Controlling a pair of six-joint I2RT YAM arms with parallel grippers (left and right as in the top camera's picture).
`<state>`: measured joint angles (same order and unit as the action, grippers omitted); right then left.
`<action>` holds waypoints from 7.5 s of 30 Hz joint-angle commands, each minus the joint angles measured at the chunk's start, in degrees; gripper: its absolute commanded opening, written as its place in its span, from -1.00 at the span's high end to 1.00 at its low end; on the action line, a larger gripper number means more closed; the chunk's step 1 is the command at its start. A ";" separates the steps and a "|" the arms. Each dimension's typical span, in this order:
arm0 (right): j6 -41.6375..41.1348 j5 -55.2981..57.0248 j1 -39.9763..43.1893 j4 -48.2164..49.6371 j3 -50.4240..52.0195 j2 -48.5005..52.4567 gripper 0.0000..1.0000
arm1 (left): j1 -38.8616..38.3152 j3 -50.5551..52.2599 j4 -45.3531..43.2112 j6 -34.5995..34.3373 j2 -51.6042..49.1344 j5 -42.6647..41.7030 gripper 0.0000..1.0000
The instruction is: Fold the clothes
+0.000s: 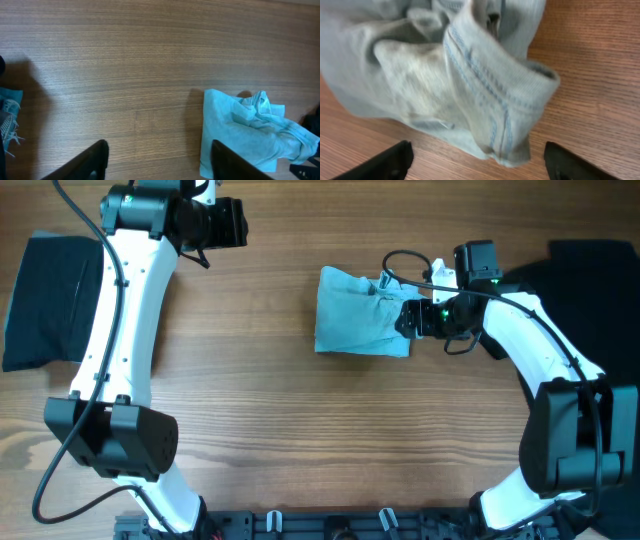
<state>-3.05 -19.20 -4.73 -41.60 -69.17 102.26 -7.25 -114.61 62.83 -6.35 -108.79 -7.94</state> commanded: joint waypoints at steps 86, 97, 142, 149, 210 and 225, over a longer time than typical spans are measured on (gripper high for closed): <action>-14.97 -11.15 -1.27 14.25 2.78 -3.43 0.20 | 0.61 26.12 -40.06 -24.11 -18.40 -31.23 0.64; -19.63 -9.31 -3.56 15.02 2.78 12.20 0.38 | -7.32 24.00 -21.14 -16.96 -18.51 -38.82 -0.47; -15.61 -13.51 -1.84 6.86 2.75 -8.72 0.26 | 41.92 30.49 -25.57 -10.32 20.57 -30.08 0.91; -17.99 -15.10 -1.84 6.95 2.75 -8.72 0.18 | 46.31 30.49 -22.49 -10.38 0.92 -17.62 -1.00; 10.80 -7.41 4.76 23.54 54.01 -102.09 -0.99 | 30.60 13.92 18.03 22.43 65.46 -22.62 -1.00; 10.56 -7.61 4.76 43.69 68.87 -102.05 -0.99 | 30.60 13.92 18.03 22.43 65.46 -22.62 -1.00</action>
<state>8.56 -25.89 -0.21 1.80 -0.36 1.04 23.62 -100.51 81.01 14.98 -43.42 -30.89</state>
